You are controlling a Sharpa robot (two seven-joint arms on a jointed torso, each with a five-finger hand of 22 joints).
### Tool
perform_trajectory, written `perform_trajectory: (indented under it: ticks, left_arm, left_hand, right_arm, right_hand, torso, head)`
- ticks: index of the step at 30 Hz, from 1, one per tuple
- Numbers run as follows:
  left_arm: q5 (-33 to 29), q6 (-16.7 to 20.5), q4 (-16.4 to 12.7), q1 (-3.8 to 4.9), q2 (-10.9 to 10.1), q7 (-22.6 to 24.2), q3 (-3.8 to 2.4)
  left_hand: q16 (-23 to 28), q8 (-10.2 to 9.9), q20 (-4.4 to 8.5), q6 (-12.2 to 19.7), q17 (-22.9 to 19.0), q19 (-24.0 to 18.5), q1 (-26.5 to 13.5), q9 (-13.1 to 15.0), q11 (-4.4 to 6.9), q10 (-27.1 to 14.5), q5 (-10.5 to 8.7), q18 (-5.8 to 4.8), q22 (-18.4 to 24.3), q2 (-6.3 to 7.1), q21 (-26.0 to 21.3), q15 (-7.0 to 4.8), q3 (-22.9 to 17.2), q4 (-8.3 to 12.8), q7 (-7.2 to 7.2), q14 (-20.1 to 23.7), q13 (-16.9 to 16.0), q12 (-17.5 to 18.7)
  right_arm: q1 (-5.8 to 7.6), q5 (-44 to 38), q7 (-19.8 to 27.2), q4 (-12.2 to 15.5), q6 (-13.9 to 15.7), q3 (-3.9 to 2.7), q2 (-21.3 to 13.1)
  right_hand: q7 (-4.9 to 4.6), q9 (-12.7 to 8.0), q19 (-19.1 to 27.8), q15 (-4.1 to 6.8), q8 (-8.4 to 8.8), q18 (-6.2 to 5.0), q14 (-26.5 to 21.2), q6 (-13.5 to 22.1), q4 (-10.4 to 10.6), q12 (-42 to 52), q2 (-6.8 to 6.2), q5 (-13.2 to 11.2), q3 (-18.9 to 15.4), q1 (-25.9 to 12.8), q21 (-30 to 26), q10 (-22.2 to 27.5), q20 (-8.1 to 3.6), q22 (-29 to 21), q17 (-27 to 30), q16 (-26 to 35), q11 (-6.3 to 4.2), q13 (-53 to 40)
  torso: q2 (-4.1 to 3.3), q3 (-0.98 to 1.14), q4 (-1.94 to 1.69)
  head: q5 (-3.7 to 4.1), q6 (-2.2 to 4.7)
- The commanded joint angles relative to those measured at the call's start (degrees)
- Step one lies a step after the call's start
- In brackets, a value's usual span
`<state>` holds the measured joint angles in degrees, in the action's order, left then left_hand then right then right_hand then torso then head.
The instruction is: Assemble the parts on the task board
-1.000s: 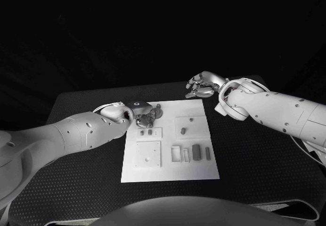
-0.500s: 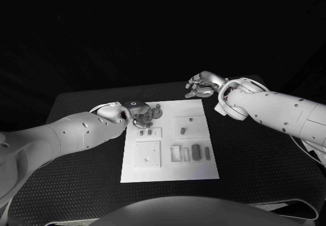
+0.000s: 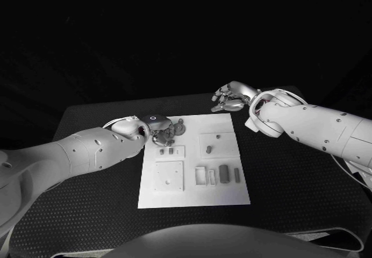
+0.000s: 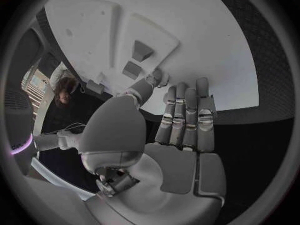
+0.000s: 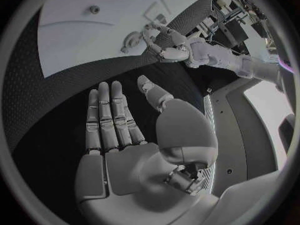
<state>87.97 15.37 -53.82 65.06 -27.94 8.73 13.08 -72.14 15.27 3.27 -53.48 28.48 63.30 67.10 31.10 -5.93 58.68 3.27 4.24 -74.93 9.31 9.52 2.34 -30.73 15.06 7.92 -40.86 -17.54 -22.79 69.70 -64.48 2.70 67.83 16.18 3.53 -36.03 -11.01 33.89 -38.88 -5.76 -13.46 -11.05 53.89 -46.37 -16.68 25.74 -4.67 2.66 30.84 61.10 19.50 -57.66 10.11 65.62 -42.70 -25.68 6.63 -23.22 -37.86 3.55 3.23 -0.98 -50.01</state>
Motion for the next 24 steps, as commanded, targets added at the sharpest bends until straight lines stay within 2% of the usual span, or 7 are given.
perform_trajectory:
  ticks: [1,9,15,24]
  left_arm:
    - [-0.40,-1.88,0.06,-0.53,0.20,0.20,0.29]
    - [-0.45,-1.45,0.55,-0.99,0.57,0.57,0.29]
    - [-1.07,-0.82,0.60,-1.55,0.57,0.88,0.28]
    - [-3.60,1.21,0.42,-1.67,0.44,1.90,0.27]
  left_hand:
    - [0.06,0.19,0.08,-0.28,0.05,0.31,-0.39,0.01,0.01,0.51,-0.06,0.49,-1.15,-0.61,-0.28,-0.04,-0.10,-0.17,0.07,-0.61,0.03,0.49]
    - [0.14,0.46,0.35,-0.89,-0.02,0.95,-0.51,0.03,0.26,2.84,-0.06,0.52,-1.10,-1.14,-0.35,-0.36,-0.10,-0.21,0.11,-1.42,-0.47,2.55]
    - [0.98,0.76,0.73,-1.64,-0.41,2.04,-0.50,0.06,0.26,4.44,-0.07,0.51,-0.79,-1.63,-0.68,-0.82,-0.56,-0.19,-0.14,-2.93,-0.01,5.72]
    - [2.23,1.12,1.54,-2.65,-0.62,4.33,-0.06,0.10,0.52,7.24,0.04,0.39,-0.45,-2.38,-1.15,-1.75,-1.33,0.13,-0.21,-5.94,0.73,9.19]
  right_arm:
    - [-0.01,-0.01,0.46,0.14,-0.38,-0.03,-0.08]
    - [-0.01,-0.01,0.49,-0.01,-0.37,-0.03,0.10]
    - [-0.01,-0.01,0.47,0.02,-0.39,-0.03,0.03]
    - [-0.01,-0.01,0.46,0.03,-0.42,-0.03,0.03]
  right_hand:
    - [-0.11,-0.07,-0.17,-0.10,-0.24,-0.45,0.47,-0.41,0.01,0.21,0.51,0.08,-0.19,-0.26,-0.32,0.76,0.42,0.08,-0.10,0.19,-0.28,0.09]
    - [-0.10,-0.07,-0.18,-0.10,-0.25,-0.46,0.48,-0.42,0.01,0.23,0.52,0.08,-0.19,-0.26,-0.33,0.75,0.43,0.09,-0.13,0.21,-0.29,0.11]
    - [-0.10,-0.07,-0.19,-0.09,-0.26,-0.47,0.50,-0.43,0.01,0.25,0.53,0.08,-0.19,-0.27,-0.33,0.75,0.43,0.10,-0.14,0.22,-0.29,0.13]
    - [-0.09,-0.07,-0.22,-0.08,-0.28,-0.49,0.53,-0.46,0.01,0.30,0.57,0.08,-0.18,-0.27,-0.33,0.72,0.44,0.12,-0.18,0.23,-0.30,0.15]
  torso:
    - [-0.03,0.06,0.02]
    - [-0.07,0.10,0.07]
    - [-0.06,0.07,0.10]
    - [0.01,0.05,0.03]
  head:
    - [-0.07,0.01]
    - [-0.13,0.01]
    - [-0.04,0.01]
    - [0.03,0.01]
